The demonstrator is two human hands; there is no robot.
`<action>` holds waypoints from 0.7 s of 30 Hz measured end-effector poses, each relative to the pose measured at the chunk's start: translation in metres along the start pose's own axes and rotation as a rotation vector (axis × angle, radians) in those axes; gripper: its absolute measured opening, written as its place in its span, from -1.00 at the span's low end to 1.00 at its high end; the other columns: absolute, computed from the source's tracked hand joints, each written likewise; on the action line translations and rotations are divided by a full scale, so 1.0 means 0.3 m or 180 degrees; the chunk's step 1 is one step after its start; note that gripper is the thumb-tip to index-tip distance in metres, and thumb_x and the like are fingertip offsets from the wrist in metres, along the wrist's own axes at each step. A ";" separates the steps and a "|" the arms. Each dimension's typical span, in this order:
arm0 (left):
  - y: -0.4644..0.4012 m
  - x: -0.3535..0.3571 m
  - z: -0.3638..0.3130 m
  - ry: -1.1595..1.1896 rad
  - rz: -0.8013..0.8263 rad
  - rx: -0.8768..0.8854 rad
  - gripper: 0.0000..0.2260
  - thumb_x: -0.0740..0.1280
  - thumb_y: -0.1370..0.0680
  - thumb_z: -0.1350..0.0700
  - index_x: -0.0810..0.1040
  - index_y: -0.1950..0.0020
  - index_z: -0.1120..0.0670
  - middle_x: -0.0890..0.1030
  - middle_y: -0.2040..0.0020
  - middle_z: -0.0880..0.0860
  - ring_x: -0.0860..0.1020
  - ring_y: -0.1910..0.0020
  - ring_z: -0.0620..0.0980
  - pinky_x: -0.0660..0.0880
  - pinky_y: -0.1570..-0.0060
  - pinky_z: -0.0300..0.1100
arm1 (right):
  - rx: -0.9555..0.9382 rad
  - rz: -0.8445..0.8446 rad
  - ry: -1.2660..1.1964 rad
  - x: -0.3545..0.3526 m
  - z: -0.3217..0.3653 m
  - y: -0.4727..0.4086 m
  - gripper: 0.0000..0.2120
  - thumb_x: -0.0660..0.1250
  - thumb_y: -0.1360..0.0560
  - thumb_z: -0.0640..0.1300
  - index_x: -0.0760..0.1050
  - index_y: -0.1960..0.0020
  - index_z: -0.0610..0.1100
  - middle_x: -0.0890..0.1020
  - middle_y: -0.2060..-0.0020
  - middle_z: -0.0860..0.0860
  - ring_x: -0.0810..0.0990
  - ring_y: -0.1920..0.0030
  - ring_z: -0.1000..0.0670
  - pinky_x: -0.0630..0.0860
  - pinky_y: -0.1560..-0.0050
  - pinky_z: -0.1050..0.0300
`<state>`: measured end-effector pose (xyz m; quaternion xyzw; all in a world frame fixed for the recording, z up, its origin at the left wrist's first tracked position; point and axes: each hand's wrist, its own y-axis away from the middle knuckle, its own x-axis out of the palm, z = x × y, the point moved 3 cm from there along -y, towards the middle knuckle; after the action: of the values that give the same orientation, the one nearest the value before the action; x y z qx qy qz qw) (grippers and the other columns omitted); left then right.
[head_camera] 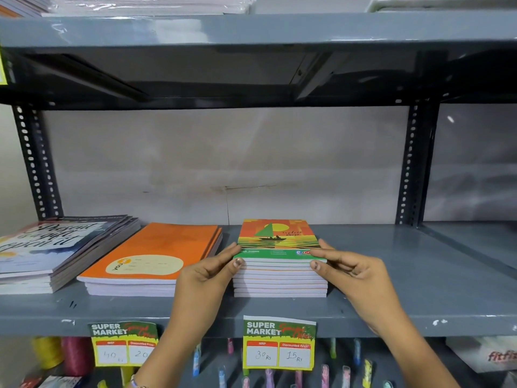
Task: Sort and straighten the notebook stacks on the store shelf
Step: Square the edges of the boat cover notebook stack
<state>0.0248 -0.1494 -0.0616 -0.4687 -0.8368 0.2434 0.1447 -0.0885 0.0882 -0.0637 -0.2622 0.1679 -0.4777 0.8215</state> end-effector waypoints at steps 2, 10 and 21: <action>-0.003 -0.001 0.003 0.0003 0.0009 -0.0014 -0.75 0.44 -0.46 0.18 0.68 -0.02 -0.15 0.66 -0.03 -0.34 0.57 -0.09 -0.39 0.49 0.03 -0.54 | -0.0012 -0.0005 0.0048 -0.001 0.002 0.002 -0.69 0.52 -0.31 -0.07 0.71 -0.06 0.04 0.71 -0.11 0.18 0.52 -0.33 0.19 0.48 -0.23 0.33; 0.001 -0.002 -0.007 -0.0057 -0.0022 -0.0067 -0.78 0.45 -0.41 0.11 0.68 0.00 -0.15 0.68 0.09 -0.37 0.60 -0.03 -0.39 0.50 0.11 -0.54 | -0.0049 -0.0034 0.0129 0.001 0.005 0.004 -0.71 0.51 -0.33 -0.09 0.72 -0.05 0.01 0.72 -0.10 0.15 0.54 -0.32 0.16 0.48 -0.28 0.29; 0.003 0.001 0.012 -0.0150 0.0001 -0.0330 -0.41 0.58 -0.11 -0.01 0.66 -0.13 0.06 0.74 0.00 -0.10 0.68 0.00 -0.19 0.61 0.01 -0.31 | 0.0215 -0.0108 0.0050 0.014 0.019 0.005 -0.39 0.67 -0.12 -0.05 0.60 -0.13 0.22 0.75 -0.06 0.03 0.69 -0.14 0.02 0.62 -0.11 0.18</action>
<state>0.0235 -0.1497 -0.0649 -0.4699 -0.8513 0.2107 0.1004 -0.0824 0.0867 -0.0601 -0.2333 0.1536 -0.4990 0.8203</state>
